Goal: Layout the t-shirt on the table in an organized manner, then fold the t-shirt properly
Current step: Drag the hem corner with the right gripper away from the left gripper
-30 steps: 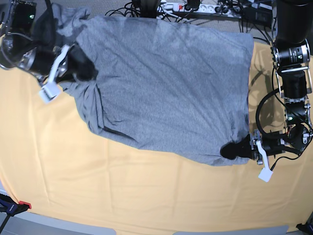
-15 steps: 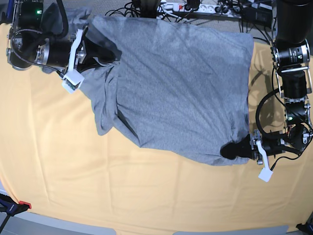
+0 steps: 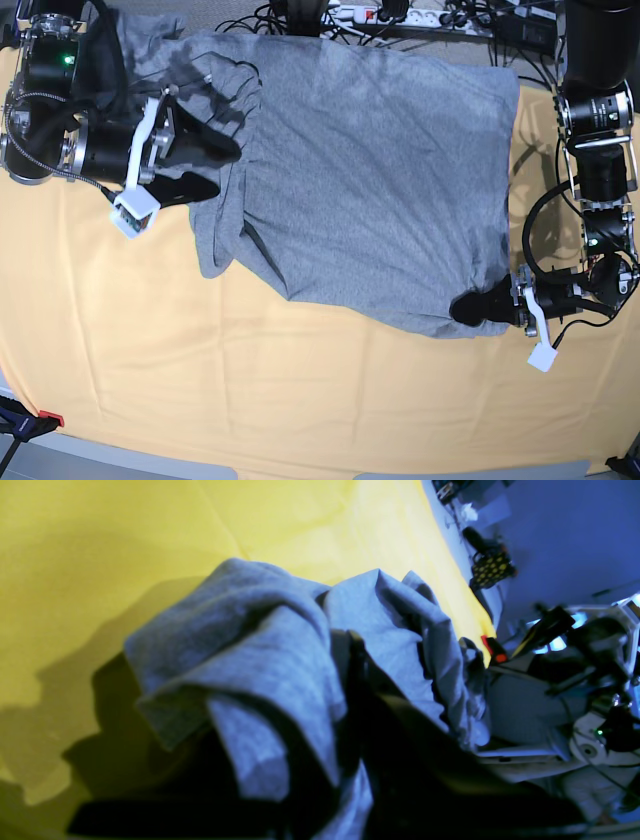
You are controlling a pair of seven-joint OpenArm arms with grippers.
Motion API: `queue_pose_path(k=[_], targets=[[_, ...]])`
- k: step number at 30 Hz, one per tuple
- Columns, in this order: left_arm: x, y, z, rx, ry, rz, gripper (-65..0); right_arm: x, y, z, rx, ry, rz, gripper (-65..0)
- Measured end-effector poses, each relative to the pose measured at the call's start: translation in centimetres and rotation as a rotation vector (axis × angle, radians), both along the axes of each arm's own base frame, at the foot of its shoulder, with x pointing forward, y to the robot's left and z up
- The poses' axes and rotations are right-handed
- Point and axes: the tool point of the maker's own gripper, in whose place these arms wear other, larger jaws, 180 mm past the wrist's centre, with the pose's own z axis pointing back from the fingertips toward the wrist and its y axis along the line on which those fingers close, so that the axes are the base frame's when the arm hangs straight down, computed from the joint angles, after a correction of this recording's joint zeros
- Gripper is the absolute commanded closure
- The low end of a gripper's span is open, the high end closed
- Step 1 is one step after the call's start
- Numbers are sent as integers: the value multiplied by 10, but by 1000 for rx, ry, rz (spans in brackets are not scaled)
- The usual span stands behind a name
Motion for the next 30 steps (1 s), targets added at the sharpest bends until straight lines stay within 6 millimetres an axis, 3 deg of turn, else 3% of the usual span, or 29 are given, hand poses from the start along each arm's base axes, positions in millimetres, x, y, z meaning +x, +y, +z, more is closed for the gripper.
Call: queue_pose_path(k=[2, 6, 9, 17, 19, 22, 30], targets=[[0, 1, 0, 2, 0, 0, 0, 17, -23, -19, -135, -27, -106, -375], [0, -2, 0, -3, -1, -1, 0, 39, -30, -17, -81, -96, -197, -375], [0, 0, 0, 2, 1, -1, 0, 41, -38, -40, -74, -25, -244, -375], [0, 0, 0, 0, 0, -1, 0, 43, -29, -69, 24, 83, -296, -361], [0, -1, 0, 0, 0, -1, 0, 46, -28, -73, 27, 97, -303, -269], [0, 0, 0, -1, 0, -1, 0, 58, -27, -62, 43, 59, -303, -11], [0, 0, 0, 0, 0, -1, 0, 92, -26, -27, 54, -54, -298, 0]])
